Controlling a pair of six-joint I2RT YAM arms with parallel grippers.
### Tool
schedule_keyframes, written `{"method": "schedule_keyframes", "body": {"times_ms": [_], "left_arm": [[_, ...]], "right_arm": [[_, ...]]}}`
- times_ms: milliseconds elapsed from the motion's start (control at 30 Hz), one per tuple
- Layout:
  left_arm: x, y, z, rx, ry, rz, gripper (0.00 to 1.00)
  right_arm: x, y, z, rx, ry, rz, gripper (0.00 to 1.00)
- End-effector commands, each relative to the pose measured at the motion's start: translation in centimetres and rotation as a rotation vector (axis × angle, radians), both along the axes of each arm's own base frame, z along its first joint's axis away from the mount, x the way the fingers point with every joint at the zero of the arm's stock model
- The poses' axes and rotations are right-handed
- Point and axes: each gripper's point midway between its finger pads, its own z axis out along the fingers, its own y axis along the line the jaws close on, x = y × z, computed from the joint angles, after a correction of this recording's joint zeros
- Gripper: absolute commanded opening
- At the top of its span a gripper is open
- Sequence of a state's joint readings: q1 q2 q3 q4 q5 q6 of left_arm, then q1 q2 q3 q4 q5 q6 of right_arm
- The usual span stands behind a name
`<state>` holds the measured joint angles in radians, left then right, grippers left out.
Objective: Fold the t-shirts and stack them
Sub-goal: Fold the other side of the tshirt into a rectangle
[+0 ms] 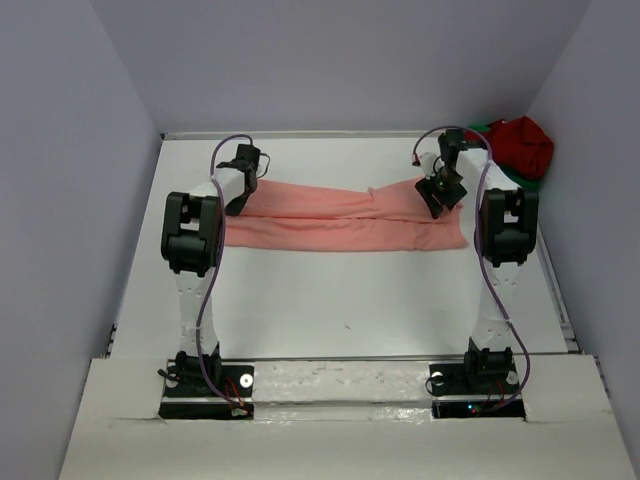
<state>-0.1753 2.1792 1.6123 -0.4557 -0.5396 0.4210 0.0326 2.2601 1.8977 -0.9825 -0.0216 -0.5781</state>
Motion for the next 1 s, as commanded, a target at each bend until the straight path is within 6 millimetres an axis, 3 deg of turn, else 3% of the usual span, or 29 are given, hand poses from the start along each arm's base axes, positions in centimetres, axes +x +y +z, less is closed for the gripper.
{"method": "schedule_keyframes", "body": {"times_ms": [0,33,167,333,667,833,867,900,967], "left_arm": [[1.5,0.5,6.8,0.035,-0.123,-0.001,0.67],[1.6,0.5,8.3,0.037,-0.151,0.001,0.71],[1.9,1.0,12.0,0.058,-0.212,-0.001,0.68],[1.2,1.9,15.0,0.105,-0.250,0.017,0.64],[-0.8,2.8,16.4,0.106,-0.263,0.042,0.61],[-0.9,3.0,17.3,0.091,-0.289,0.050,0.60],[-0.8,2.7,17.3,0.070,-0.292,0.044,0.60],[-0.8,2.5,17.2,0.056,-0.292,0.043,0.60],[-0.8,2.0,17.0,0.009,-0.298,0.039,0.60]], "right_arm": [[1.2,-0.4,3.7,-0.005,-0.055,0.011,0.64],[1.3,-0.3,4.4,-0.003,-0.064,0.013,0.64],[2.4,-0.2,6.6,0.005,-0.121,0.012,0.65],[2.7,0.3,8.0,0.034,-0.138,0.005,0.65],[0.8,0.2,8.5,0.028,-0.112,0.025,0.65],[2.1,1.0,12.0,0.071,-0.242,0.037,0.64],[2.4,1.3,12.2,0.087,-0.260,0.032,0.57],[2.8,1.5,12.4,0.100,-0.277,0.034,0.24],[4.1,2.1,12.2,0.137,-0.300,0.013,0.02]]}}
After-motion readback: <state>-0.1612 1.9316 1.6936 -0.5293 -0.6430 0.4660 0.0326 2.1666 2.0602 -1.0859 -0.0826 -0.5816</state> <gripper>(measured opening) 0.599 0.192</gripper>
